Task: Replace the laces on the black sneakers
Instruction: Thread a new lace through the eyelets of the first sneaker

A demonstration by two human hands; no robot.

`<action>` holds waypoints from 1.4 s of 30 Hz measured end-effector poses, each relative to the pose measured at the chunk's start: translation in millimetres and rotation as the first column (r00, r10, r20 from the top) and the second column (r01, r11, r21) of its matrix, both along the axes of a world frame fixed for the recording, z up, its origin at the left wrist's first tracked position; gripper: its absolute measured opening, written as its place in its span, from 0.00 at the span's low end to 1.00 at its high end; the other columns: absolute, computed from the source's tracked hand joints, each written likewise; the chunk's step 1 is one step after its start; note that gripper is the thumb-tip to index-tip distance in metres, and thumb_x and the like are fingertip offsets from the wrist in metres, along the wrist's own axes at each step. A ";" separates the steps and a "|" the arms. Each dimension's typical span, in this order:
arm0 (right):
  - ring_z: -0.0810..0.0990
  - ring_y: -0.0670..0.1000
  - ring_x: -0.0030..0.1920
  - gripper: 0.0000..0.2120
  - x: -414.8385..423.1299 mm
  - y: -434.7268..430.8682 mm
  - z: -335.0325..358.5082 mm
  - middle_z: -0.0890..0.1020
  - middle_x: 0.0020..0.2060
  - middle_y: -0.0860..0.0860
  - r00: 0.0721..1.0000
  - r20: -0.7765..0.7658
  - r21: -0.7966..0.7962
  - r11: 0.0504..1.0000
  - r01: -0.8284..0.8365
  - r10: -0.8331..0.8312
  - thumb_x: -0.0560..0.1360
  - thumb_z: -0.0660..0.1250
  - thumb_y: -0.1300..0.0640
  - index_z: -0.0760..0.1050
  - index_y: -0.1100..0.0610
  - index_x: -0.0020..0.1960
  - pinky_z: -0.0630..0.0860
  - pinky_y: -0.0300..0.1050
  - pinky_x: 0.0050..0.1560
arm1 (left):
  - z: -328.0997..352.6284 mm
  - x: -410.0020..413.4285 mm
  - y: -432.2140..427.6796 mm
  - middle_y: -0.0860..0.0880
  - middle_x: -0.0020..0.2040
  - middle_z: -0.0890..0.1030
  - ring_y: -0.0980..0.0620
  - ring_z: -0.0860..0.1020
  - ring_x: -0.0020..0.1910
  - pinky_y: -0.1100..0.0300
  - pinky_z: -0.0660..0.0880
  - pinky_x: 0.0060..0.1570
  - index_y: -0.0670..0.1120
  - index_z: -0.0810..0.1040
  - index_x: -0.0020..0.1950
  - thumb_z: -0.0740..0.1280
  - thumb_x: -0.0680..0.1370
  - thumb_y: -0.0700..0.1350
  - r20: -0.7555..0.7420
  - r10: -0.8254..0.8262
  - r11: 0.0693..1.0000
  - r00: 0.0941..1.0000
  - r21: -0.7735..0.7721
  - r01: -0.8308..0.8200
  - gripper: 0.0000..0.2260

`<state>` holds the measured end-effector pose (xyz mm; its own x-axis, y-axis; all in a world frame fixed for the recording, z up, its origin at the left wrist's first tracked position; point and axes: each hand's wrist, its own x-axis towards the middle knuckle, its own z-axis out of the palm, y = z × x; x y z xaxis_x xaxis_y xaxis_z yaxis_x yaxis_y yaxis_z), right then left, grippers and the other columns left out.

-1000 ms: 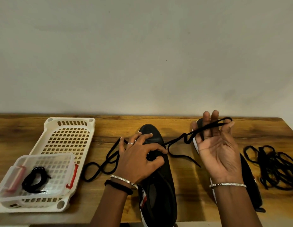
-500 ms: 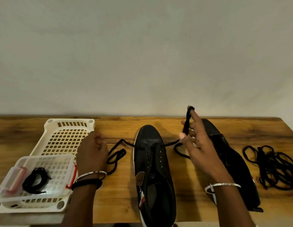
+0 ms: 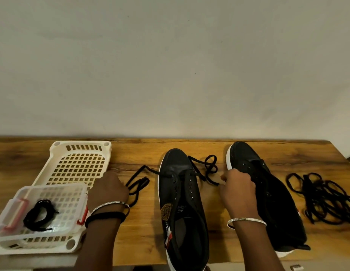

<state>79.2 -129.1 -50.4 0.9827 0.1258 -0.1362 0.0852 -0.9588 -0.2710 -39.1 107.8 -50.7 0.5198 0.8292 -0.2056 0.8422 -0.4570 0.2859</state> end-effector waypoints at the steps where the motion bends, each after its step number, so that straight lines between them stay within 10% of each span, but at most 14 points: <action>1: 0.80 0.60 0.54 0.08 -3.1 3.0 -0.5 0.80 0.53 0.58 1.000 -0.005 -0.026 1.000 0.006 -0.006 0.78 0.65 0.64 0.80 0.58 0.56 0.78 0.48 0.49 | -0.6 -1.3 -0.9 0.35 0.55 0.78 0.34 0.78 0.53 0.50 0.72 0.48 0.38 0.78 0.53 0.65 0.78 0.39 -0.029 0.013 0.999 0.999 0.036 -0.012 0.07; 9: 0.80 0.62 0.49 0.04 -13.9 10.1 -1.7 0.78 0.48 0.57 1.000 -0.023 -0.010 1.000 0.001 -0.001 0.79 0.63 0.60 0.72 0.57 0.45 0.74 0.48 0.41 | -14.8 -5.1 10.3 0.44 0.50 0.82 0.42 0.81 0.49 0.55 0.75 0.41 0.47 0.82 0.50 0.75 0.72 0.46 -0.127 -0.049 0.999 0.991 -0.018 0.047 0.09; 15: 0.79 0.52 0.38 0.01 -3.9 7.9 0.5 0.80 0.36 0.50 0.999 -0.043 0.377 0.926 0.022 -0.007 0.78 0.66 0.55 0.75 0.50 0.49 0.72 0.44 0.35 | -15.4 -5.7 12.5 0.44 0.50 0.82 0.41 0.81 0.49 0.52 0.78 0.45 0.47 0.82 0.48 0.71 0.74 0.46 -0.082 -0.097 0.994 0.992 -0.060 0.092 0.05; 24: 0.83 0.54 0.39 0.06 -12.0 -7.6 72.3 0.86 0.40 0.59 0.981 -0.165 0.975 0.168 0.148 0.097 0.80 0.66 0.62 0.79 0.63 0.54 0.80 0.42 0.38 | 73.3 -24.7 5.0 0.52 0.37 0.84 0.49 0.81 0.41 0.54 0.75 0.43 0.50 0.79 0.39 0.74 0.73 0.46 0.561 0.109 0.974 0.821 -0.226 0.025 0.05; 29: 0.85 0.58 0.52 0.11 -41.9 -20.6 109.7 0.86 0.51 0.59 0.981 -0.188 0.982 -0.007 0.188 0.048 0.81 0.60 0.68 0.78 0.63 0.58 0.83 0.46 0.51 | 115.6 -51.7 -10.6 0.53 0.37 0.86 0.61 0.83 0.45 0.59 0.73 0.53 0.55 0.82 0.53 0.73 0.76 0.46 0.783 0.144 0.924 0.605 -0.326 0.202 0.08; 42: 0.83 0.49 0.37 0.06 -64.6 -17.8 321.0 0.85 0.40 0.45 0.931 0.356 0.809 0.469 -0.353 0.087 0.74 0.75 0.47 0.83 0.48 0.43 0.83 0.50 0.44 | 344.3 -73.8 -50.4 0.49 0.47 0.86 0.50 0.85 0.43 0.55 0.80 0.50 0.51 0.81 0.55 0.62 0.80 0.32 0.951 -0.060 0.846 0.304 -0.113 0.521 0.15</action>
